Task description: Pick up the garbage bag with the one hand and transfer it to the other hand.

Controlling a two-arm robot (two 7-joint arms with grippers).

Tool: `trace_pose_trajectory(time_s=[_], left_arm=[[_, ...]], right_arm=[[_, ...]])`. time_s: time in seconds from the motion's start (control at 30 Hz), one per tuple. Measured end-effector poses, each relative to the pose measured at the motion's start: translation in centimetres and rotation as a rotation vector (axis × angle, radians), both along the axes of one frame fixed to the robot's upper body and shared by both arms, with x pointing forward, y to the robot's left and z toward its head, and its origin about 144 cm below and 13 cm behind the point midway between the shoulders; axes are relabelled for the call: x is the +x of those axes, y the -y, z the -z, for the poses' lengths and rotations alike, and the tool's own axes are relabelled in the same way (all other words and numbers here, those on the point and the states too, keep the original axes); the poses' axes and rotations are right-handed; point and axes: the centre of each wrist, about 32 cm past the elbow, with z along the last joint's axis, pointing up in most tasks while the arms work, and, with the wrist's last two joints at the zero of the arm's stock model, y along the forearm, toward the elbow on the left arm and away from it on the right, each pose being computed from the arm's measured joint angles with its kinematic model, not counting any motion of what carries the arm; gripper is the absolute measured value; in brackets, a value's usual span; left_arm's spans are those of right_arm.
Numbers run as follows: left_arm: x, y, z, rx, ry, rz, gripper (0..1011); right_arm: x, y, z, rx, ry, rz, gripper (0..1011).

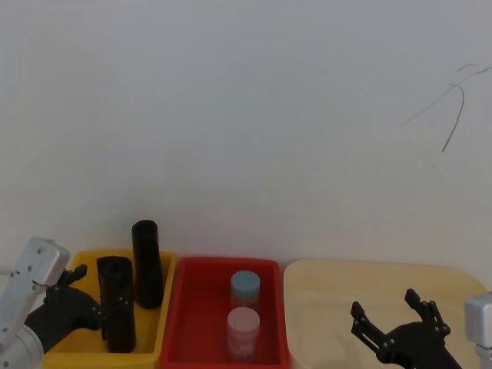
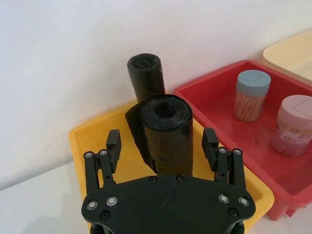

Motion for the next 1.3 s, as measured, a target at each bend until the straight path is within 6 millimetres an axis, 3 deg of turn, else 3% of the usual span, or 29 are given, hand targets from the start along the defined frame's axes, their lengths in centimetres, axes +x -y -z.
trace_pose_trajectory(time_s=[1.3], left_arm=[[1.7, 0.9, 0.5, -0.009, -0.029, -0.030, 1002]], right_arm=[[0.0, 0.0, 0.0, 0.000, 0.000, 0.000, 1001]])
